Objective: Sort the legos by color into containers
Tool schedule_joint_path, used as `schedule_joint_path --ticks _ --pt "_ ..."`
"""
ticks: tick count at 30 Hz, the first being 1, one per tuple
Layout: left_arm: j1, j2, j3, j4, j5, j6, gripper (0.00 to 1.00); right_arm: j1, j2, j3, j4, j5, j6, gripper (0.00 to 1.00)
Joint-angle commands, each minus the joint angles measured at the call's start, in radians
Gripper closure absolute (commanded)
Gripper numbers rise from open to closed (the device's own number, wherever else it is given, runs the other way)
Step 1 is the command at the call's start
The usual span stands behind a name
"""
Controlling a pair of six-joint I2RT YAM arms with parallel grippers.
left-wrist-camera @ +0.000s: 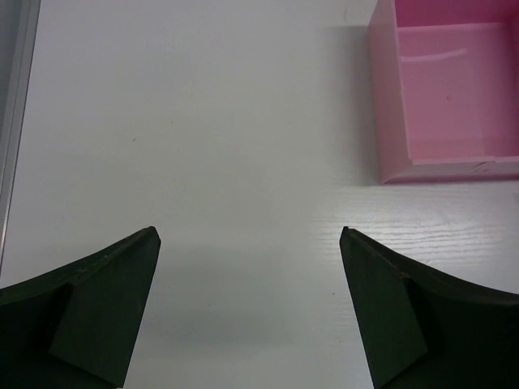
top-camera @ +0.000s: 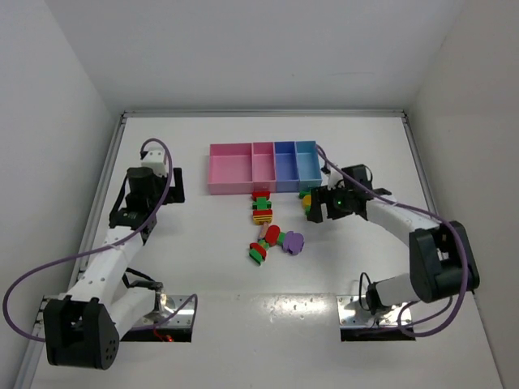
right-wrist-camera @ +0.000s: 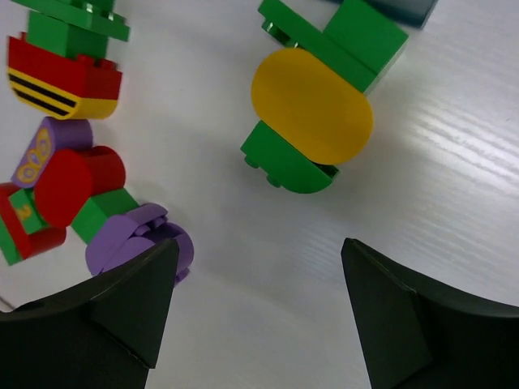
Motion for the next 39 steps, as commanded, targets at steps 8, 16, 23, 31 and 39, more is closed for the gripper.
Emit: schedule_joint_path --ticks 8,16,23,31,39 --pt "0.004 0.031 0.038 0.059 -0.033 -0.024 0.00 0.185 0.167 0.101 0.112 0.362 0.166 0.17" --pt "0.004 0.040 0.007 0.099 -0.062 -0.005 0.00 0.222 0.296 0.179 0.112 0.483 0.232 0.17" --pt "0.004 0.077 -0.002 0.139 -0.062 0.005 0.00 0.222 0.396 0.230 0.099 0.529 0.266 0.40" --pt "0.004 0.068 -0.020 0.149 -0.040 0.063 0.00 0.222 0.261 0.144 0.112 0.494 0.241 0.80" --pt "0.013 -0.047 -0.051 0.059 0.235 0.227 0.00 0.222 -0.026 0.055 0.046 0.270 0.053 1.00"
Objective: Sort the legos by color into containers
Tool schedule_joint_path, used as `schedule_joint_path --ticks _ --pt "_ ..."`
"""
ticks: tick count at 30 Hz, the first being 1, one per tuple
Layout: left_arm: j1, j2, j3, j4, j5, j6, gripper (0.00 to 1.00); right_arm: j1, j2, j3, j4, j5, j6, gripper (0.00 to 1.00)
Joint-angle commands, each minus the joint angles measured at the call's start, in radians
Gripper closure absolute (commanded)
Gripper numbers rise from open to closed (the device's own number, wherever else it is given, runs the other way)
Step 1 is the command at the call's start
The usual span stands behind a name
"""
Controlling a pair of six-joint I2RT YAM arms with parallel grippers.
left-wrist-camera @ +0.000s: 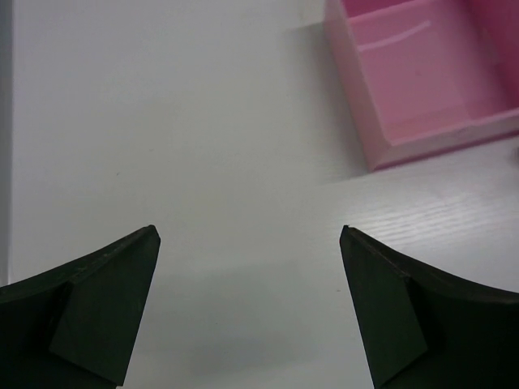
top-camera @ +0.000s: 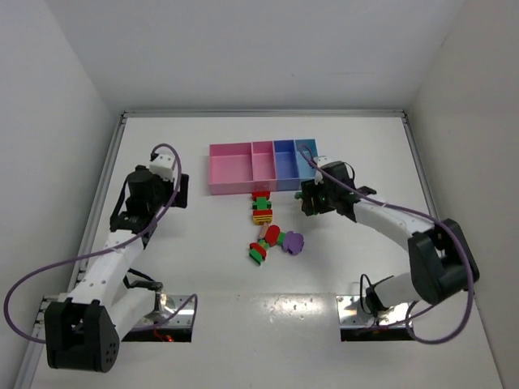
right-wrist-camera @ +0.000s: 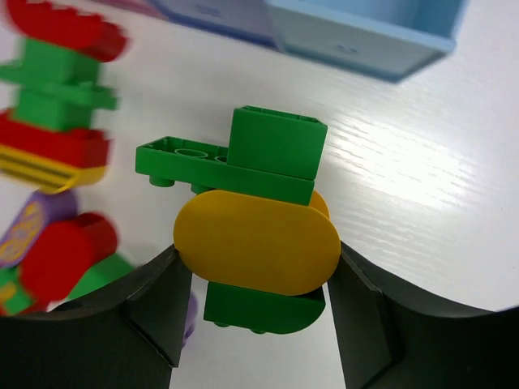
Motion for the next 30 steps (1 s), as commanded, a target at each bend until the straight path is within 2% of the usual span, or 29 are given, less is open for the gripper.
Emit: schedule_joint_path --ticks 1,4,5,6,8,13,17,23,30 --pt "0.011 -0.065 -0.006 -0.047 0.270 0.117 0.00 0.004 -0.128 -0.013 -0.012 -0.165 -0.126 1.00" --pt "0.011 -0.087 0.025 -0.150 0.473 0.200 0.00 0.014 -0.203 -0.036 -0.012 -0.292 -0.269 1.00" --pt "0.011 -0.087 0.038 -0.178 0.601 0.218 0.00 0.026 -0.215 -0.046 -0.012 -0.353 -0.313 1.00" --pt "0.011 -0.073 0.054 -0.227 0.660 0.234 0.00 0.036 -0.224 -0.046 -0.012 -0.381 -0.390 1.00" --pt "0.011 -0.038 0.107 -0.265 0.793 0.243 0.00 0.053 -0.233 -0.046 -0.012 -0.423 -0.438 1.00" --pt "0.011 0.184 0.227 -0.374 1.027 0.222 0.00 0.122 -0.223 -0.046 0.032 -0.490 -0.582 1.00" --pt "0.002 0.309 0.275 -0.374 1.246 0.182 0.01 0.202 -0.183 -0.046 0.054 -0.481 -0.647 1.00" --pt "-0.037 0.481 0.333 -0.384 1.366 0.134 0.01 0.305 -0.151 -0.017 0.128 -0.414 -0.647 1.00" --pt "-0.107 0.538 0.368 -0.384 1.317 0.143 0.02 0.356 -0.105 0.026 0.143 -0.366 -0.647 1.00"
